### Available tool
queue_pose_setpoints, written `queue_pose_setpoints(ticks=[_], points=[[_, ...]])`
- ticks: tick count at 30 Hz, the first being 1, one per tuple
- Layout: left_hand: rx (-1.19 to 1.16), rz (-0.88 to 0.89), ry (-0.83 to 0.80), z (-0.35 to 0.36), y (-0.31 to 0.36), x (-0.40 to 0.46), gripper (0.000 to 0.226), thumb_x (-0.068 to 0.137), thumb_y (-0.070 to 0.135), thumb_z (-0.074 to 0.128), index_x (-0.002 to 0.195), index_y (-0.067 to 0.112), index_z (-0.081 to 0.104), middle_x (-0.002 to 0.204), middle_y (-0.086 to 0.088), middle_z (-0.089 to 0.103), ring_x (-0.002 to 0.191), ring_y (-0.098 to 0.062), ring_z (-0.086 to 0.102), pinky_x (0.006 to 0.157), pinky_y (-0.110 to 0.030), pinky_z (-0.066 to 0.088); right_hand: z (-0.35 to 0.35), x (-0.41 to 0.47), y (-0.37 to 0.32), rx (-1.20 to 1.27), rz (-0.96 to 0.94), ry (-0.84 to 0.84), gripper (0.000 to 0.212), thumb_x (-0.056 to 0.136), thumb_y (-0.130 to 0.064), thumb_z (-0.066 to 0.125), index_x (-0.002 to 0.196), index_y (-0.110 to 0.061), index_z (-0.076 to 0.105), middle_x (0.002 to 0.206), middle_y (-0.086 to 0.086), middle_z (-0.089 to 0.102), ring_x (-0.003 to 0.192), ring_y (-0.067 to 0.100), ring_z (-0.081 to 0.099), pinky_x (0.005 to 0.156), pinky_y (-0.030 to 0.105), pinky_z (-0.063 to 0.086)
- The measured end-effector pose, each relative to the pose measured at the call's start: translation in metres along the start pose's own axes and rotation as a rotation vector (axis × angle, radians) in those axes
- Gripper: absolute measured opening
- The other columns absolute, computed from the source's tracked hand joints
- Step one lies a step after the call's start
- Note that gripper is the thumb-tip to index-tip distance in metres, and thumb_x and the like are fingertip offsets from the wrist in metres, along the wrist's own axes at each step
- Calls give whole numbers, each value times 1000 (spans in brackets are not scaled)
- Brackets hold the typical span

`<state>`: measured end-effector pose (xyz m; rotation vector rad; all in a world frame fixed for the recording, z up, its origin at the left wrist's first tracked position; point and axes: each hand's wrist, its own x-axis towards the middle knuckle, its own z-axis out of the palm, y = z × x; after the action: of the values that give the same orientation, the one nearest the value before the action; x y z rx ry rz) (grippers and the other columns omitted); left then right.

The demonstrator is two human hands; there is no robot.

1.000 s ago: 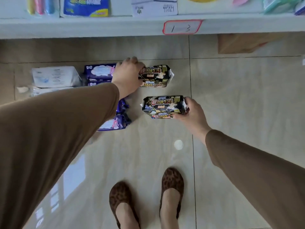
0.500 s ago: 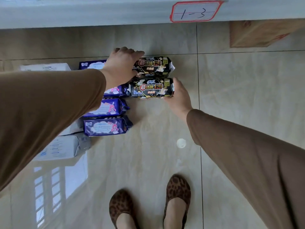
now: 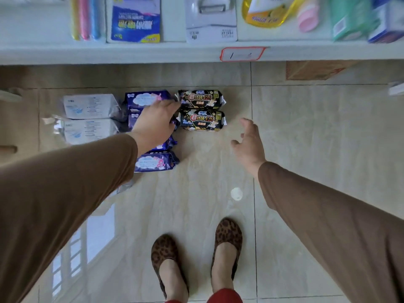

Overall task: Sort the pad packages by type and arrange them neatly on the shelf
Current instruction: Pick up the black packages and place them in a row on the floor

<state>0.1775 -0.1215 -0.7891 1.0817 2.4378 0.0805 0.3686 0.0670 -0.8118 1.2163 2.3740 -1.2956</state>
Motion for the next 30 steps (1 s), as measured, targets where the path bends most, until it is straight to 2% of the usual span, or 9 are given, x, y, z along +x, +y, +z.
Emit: queue_pose_setpoints(ticks=[3, 7, 12, 18, 23, 27, 30], points=[[-42, -24, -20, -38, 26, -51, 66, 90, 18, 62, 150, 17, 36, 152, -6, 41, 136, -31, 39, 108, -48, 37, -44, -49, -29, -70, -23, -17, 55, 90, -6, 59, 142, -14, 42, 139, 9, 45, 121, 29, 52, 101, 43, 44], [-75, -32, -9, -116, 70, -116, 67, 89, 23, 62, 151, 21, 36, 153, -2, 39, 138, -26, 35, 110, -44, 34, -115, -124, -91, -167, -89, -32, 49, 91, -13, 59, 139, -17, 46, 135, 6, 48, 121, 26, 46, 97, 37, 42], [-117, -37, 8, -253, 134, -195, 65, 88, 29, 62, 148, 22, 38, 149, -1, 43, 137, -25, 36, 108, -43, 36, -220, -222, -189, -249, -184, -39, 44, 92, -16, 59, 135, -18, 50, 137, 2, 46, 127, 25, 39, 96, 32, 36], [-162, 26, 146, -417, 208, -268, 59, 89, 36, 65, 141, 18, 44, 142, -2, 49, 130, -25, 42, 104, -39, 38, -349, -318, -304, -239, -305, 90, 42, 89, -21, 65, 130, -19, 55, 135, 0, 46, 128, 22, 37, 92, 22, 28], [-185, 96, 270, -522, 257, -281, 65, 89, 37, 65, 146, 20, 39, 149, -2, 42, 136, -25, 38, 109, -39, 34, -446, -352, -369, -232, -415, 231, 40, 89, -21, 68, 127, -13, 59, 133, 5, 50, 126, 24, 42, 98, 25, 30], [-178, 162, 381, -581, 296, -262, 63, 88, 37, 66, 144, 19, 42, 147, -3, 43, 135, -25, 36, 110, -39, 32, -516, -348, -388, -244, -464, 262, 43, 90, -29, 66, 131, -21, 54, 138, 0, 46, 126, 21, 39, 101, 32, 35], [-169, 170, 427, -611, 327, -237, 62, 88, 37, 67, 143, 19, 44, 145, -3, 44, 134, -26, 37, 112, -40, 32, -564, -327, -390, -245, -506, 265, 44, 90, -29, 66, 131, -21, 53, 138, -1, 45, 127, 21, 37, 96, 28, 33]])
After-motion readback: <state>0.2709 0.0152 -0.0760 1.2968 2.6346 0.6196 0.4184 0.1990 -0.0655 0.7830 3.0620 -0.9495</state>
